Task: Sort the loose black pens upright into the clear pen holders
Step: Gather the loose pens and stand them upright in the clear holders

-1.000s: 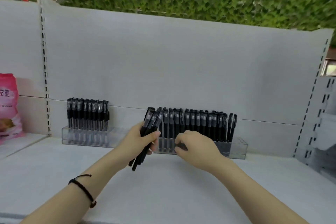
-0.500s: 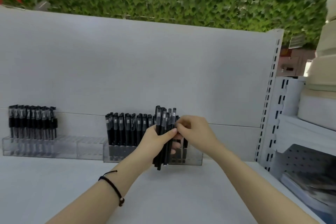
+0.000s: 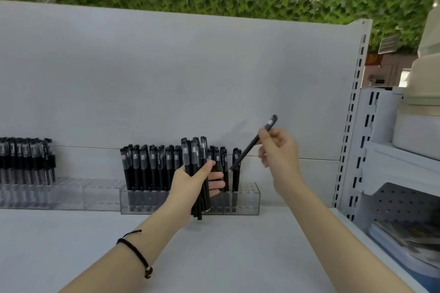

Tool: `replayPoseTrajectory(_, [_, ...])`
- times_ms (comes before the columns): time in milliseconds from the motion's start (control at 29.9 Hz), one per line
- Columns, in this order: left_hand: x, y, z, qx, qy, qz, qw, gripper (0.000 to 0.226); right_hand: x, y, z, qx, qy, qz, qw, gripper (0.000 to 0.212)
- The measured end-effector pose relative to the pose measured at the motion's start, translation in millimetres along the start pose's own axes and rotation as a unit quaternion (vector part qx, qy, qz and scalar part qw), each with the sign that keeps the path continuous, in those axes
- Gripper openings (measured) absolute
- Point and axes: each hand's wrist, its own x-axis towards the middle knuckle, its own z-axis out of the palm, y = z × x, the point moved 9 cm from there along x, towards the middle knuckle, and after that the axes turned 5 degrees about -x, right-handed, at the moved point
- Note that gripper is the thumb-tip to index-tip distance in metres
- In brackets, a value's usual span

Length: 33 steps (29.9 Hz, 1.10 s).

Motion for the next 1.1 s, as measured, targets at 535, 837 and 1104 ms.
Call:
replayPoseTrajectory(535, [0.5, -1.3, -8.0, 0.013, 0.025, 0.004, 1.000, 0.032, 3.3, 36.2, 25.2, -0.235, -0.079, -0.066, 0.966, 0.008])
replayPoseTrajectory(837, [-4.4, -5.0, 3.0, 0.073, -0.028, -0.003, 0.997, 0.047, 1.4, 48.0, 32.5, -0.334, -0.152, -0.064, 0.928, 0.017])
replayPoseTrajectory(1104, [-10.6, -12.4, 15.6, 0.058, -0.072, -0.019, 0.996, 0.022, 5.2, 41.0, 28.1, -0.236, -0.111, -0.068, 0.963, 0.014])
